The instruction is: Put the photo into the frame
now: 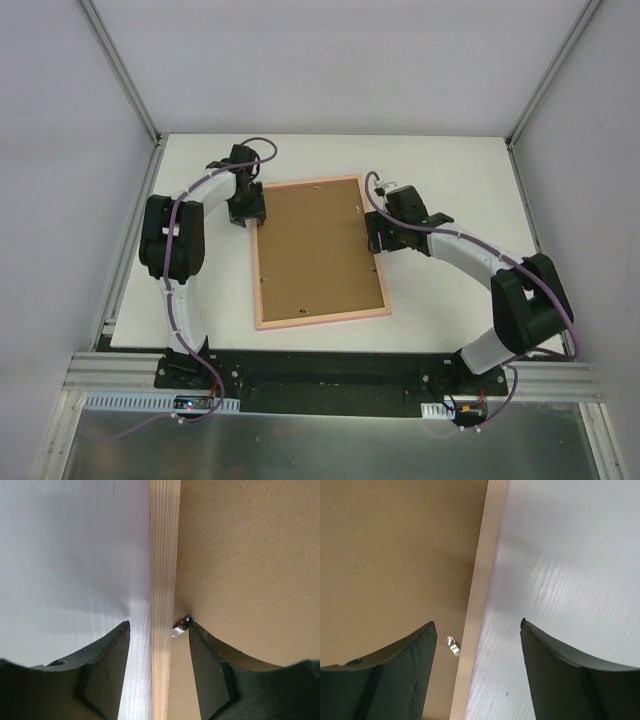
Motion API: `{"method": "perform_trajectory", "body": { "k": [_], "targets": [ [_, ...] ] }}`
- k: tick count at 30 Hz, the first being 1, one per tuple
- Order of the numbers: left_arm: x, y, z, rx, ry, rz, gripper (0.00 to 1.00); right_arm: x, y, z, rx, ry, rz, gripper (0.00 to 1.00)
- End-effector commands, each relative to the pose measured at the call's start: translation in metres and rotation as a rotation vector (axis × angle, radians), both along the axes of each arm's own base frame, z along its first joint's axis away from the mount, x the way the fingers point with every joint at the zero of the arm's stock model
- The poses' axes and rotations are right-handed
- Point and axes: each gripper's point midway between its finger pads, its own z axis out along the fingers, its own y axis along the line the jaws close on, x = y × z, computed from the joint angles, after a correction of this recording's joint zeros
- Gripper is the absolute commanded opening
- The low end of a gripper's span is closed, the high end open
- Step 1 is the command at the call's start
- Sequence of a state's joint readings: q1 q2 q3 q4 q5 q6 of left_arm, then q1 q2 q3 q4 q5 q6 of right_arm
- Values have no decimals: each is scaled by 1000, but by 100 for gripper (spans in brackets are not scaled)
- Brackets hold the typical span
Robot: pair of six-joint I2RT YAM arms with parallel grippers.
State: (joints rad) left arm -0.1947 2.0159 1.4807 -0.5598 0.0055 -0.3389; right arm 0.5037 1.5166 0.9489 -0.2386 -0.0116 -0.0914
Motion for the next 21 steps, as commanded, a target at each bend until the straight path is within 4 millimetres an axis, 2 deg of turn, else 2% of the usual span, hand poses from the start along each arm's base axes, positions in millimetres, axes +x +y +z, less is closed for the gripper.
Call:
{"method": "perform_trajectory", "body": {
  "k": [1,3,10,15,21],
  "targets": [
    [2,4,-2,24,11,-21,49,53,11,20,25,-111,-91,72],
    [1,4,-4,23,17,-21,48,72,16,22,29,-132,-114,73],
    [-5,4,-4,21,24,-24,47,124,25,9,-18,-156,-200,74],
    [-7,-2,-5,-11,33,-33,46,147,39,1,1,-146,-233,74],
    [-8,-2,-7,-15,40,-31,46,164,35,-9,-57,-137,-284,70]
  ]
}}
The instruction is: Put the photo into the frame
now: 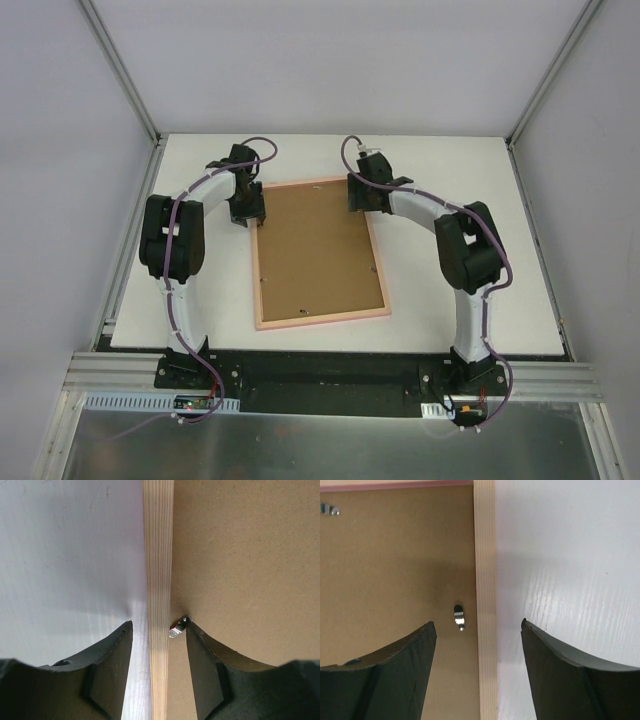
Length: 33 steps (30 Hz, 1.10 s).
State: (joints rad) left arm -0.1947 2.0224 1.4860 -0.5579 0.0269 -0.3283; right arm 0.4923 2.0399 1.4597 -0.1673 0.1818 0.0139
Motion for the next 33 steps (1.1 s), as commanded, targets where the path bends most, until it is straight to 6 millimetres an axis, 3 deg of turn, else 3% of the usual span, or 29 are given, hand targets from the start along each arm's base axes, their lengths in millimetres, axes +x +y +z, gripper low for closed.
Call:
{"method": "perform_trajectory", "body": {
  "k": [1,6,16,21,25,29,33],
  "targets": [
    [-9,1,-7,2,39,-15,45,20,-4,12,-17,-32,-74,68],
    [-9,0,-10,-4,48,-11,45,20,-3,1,-38,2,-71,60],
    [-9,-1,-10,-10,50,-11,45,14,1,-11,-58,75,-30,60],
    [-9,-1,-7,-8,43,-12,45,14,5,-16,-77,125,-19,54],
    [-9,-1,-7,-8,41,-12,44,11,5,-21,-87,149,-25,44],
    [-9,-1,-7,-11,44,-11,44,4,5,-24,-79,167,-15,51],
    [-10,-3,-7,-19,47,-9,44,-3,4,-23,-68,164,-6,51]
  ]
}}
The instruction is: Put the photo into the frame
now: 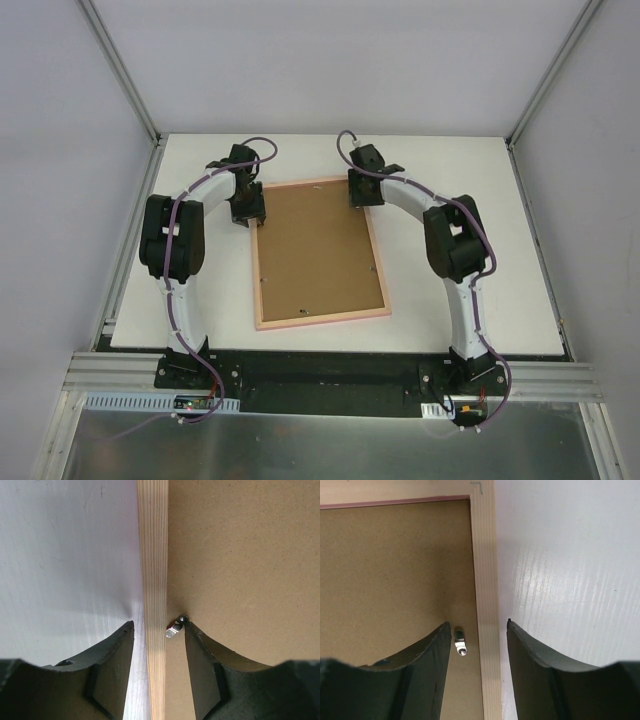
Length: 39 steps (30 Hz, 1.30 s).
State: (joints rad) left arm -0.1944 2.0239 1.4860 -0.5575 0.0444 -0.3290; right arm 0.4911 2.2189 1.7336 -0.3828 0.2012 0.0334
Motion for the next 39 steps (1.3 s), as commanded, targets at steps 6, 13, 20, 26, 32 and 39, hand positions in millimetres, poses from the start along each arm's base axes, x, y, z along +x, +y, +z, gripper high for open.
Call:
{"method": "perform_trajectory", "body": {
  "k": [6,13,20,26,32,39],
  "targets": [
    [-11,-1,-6,-8,44,0,42,-35,-9,-15,-17,93,21,42],
    [-13,-1,-5,-13,44,5,41,-44,-10,-17,-3,104,19,34],
    [-20,-5,-6,-12,54,3,40,-51,-11,-21,12,118,25,26],
    [-25,-8,-5,-9,57,5,40,-59,-13,-25,7,137,27,10],
    [-29,-10,-2,-7,50,3,40,-69,-20,-26,-5,150,35,1],
    [-45,-9,-7,18,59,2,41,-79,-31,-29,-21,164,53,1]
  ]
}}
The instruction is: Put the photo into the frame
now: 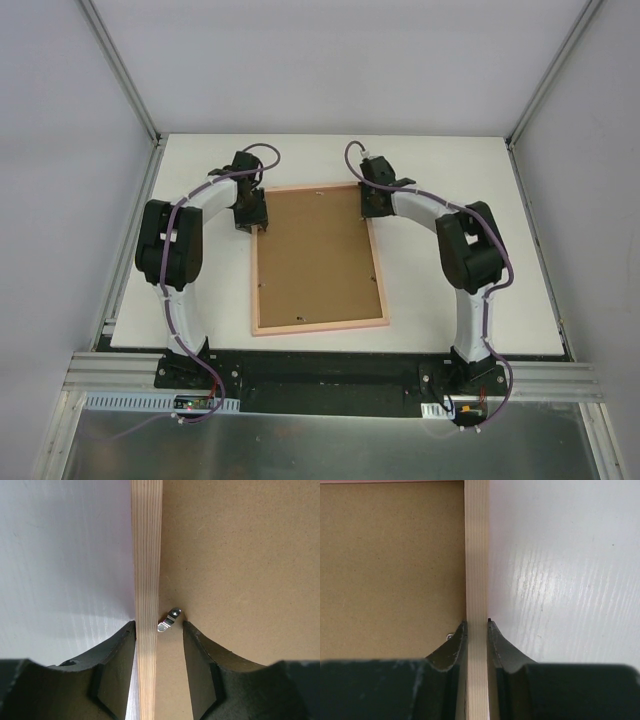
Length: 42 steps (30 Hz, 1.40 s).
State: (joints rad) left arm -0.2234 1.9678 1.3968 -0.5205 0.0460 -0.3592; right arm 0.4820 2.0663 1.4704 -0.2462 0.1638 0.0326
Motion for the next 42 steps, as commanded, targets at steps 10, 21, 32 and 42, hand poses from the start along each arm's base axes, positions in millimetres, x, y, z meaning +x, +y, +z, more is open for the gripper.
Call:
{"method": "perform_trajectory", "body": {
  "k": [10,21,32,42],
  "targets": [
    [-24,17,-11,107,46,35,35,-55,-22,-26,-73,181,106,1],
    [-14,29,-13,146,36,56,25,-62,-21,-29,-54,198,129,1],
    [-9,23,-4,112,14,66,19,-64,-22,-34,-43,226,85,1],
    [-9,27,1,118,0,74,15,-61,-28,-32,-46,216,12,1]
  ]
}}
